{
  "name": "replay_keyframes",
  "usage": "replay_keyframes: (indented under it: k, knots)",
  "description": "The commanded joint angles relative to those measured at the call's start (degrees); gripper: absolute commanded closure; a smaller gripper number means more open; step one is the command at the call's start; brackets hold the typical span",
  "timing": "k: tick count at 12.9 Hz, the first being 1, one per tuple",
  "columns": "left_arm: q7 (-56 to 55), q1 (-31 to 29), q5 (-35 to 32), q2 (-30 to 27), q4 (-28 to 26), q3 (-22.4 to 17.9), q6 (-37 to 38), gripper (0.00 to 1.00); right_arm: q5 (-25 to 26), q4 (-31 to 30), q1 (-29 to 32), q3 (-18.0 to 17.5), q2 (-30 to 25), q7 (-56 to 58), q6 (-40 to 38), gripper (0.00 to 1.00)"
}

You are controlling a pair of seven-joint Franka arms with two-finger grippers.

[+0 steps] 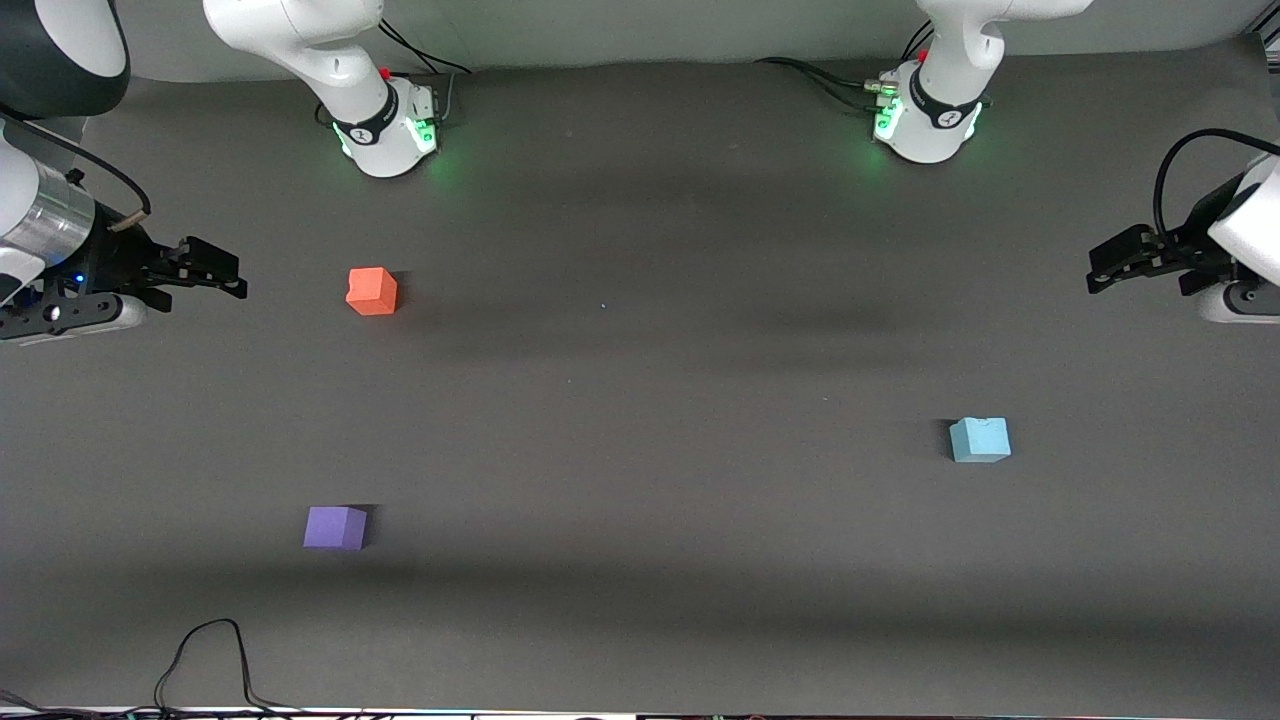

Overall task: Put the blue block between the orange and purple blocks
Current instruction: 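Move the left gripper over the light blue block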

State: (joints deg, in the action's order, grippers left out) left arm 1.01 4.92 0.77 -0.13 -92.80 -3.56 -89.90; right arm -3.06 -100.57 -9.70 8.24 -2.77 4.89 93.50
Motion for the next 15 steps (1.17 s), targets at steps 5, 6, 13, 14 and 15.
replay_keyframes:
  k: [5, 6, 13, 14, 15]
  knots:
    - [1.2, 0.6, 0.2, 1.3, 1.0, -0.7, 1.2, 0.0, -0.1, -0.6, -0.2, 0.0, -1.0, 0.0, 0.8, 0.0]
    - [1.2, 0.6, 0.2, 1.9, 0.4, -0.7, 0.6, 0.0, -0.1, -0.6, -0.2, 0.0, -1.0, 0.0, 0.8, 0.0]
    - [4.4, 0.5, 0.2, 6.8, -10.6, -0.7, -16.2, 0.0, -0.1, -0.6, -0.2, -0.1, -1.1, 0.0, 0.9, 0.0]
    - [4.6, 0.4, 0.2, 8.5, -12.7, -0.7, -20.6, 0.0, -0.1, -0.6, -0.2, 0.0, -1.1, 0.0, 0.9, 0.0]
    - [4.6, 0.4, 0.2, 9.9, -15.2, -0.7, -25.5, 0.0, -0.1, -0.5, -0.2, -0.1, -1.1, 0.0, 0.9, 0.0]
